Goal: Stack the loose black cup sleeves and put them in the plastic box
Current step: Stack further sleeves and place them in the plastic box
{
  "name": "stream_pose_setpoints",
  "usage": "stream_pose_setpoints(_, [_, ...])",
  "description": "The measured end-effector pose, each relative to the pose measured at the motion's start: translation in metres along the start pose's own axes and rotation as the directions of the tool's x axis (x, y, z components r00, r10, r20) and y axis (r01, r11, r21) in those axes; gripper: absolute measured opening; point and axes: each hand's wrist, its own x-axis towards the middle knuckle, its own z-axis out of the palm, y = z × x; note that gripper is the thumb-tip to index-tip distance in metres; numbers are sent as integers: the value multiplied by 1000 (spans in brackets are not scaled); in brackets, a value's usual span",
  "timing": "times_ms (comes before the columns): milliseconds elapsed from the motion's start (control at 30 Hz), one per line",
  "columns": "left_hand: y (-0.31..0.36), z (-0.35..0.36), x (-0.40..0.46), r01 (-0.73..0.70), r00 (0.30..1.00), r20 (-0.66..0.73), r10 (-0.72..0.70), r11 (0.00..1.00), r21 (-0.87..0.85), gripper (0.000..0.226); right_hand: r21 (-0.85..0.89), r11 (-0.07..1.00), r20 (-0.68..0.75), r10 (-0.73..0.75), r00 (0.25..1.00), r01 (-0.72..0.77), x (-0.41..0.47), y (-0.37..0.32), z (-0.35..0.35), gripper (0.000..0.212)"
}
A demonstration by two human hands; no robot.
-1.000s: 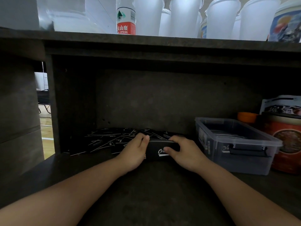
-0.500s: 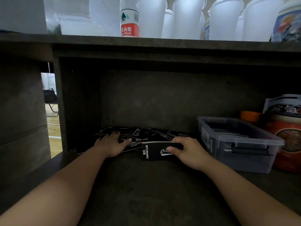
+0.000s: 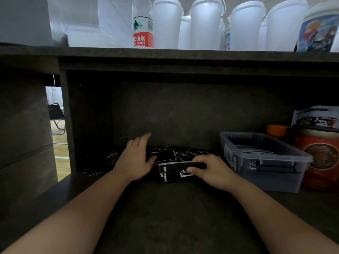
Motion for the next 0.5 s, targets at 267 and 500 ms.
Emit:
stream_pose_setpoints(267, [-18, -5, 0, 50, 945, 319, -67, 997, 62, 65, -13, 1000, 1, 9, 1000, -9, 1, 1, 0, 14])
stream_pose_setpoints(500, [-25, -20, -2, 88, 953, 302, -22, 975, -205, 46, -12, 1000, -10, 6, 1000, -6, 0, 2, 0, 17])
